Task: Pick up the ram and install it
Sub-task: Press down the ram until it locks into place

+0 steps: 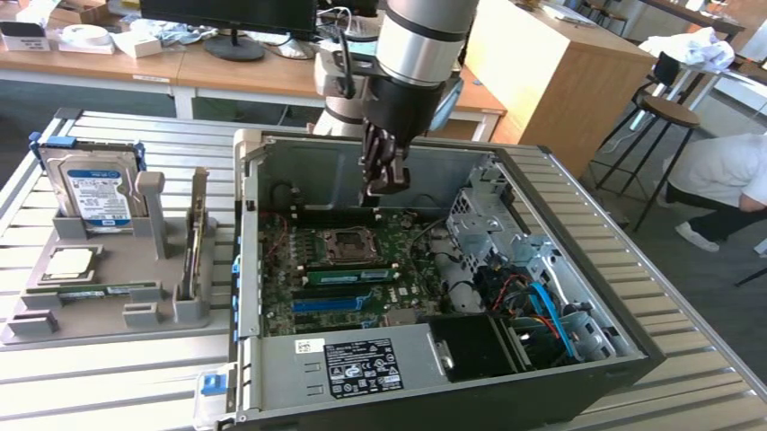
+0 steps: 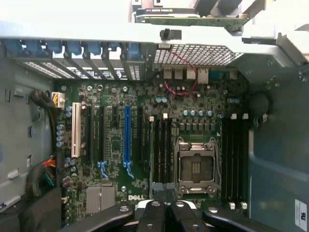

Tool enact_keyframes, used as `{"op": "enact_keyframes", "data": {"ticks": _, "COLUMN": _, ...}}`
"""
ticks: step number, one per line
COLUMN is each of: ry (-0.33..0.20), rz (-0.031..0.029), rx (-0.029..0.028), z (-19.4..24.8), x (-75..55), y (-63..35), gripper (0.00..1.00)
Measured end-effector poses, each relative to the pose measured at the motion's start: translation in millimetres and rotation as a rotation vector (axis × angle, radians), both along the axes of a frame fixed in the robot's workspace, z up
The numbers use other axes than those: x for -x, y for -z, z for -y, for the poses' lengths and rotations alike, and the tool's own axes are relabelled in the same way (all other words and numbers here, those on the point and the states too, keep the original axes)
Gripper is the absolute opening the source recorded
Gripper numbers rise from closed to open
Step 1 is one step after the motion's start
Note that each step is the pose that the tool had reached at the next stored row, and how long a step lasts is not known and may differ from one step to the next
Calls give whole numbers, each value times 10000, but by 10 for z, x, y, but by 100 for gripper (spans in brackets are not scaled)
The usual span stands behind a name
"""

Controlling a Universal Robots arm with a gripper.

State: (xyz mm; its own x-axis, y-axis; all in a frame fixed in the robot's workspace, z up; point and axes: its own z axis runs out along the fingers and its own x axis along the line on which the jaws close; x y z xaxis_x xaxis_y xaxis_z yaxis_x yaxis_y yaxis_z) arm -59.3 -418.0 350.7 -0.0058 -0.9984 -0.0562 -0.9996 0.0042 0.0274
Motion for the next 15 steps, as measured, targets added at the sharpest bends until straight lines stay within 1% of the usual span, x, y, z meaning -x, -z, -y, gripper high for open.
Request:
{"op": "enact_keyframes", "data": {"ticks": 9, "ry": -2, "rz": 0, "rx": 0, "z": 0, "x": -126, "y": 0, "gripper": 10}}
{"op": "enact_keyframes", "data": {"ticks": 15, "ry": -27, "rz": 0, "rx": 1, "z": 0, "x": -141, "y": 0, "gripper": 10}}
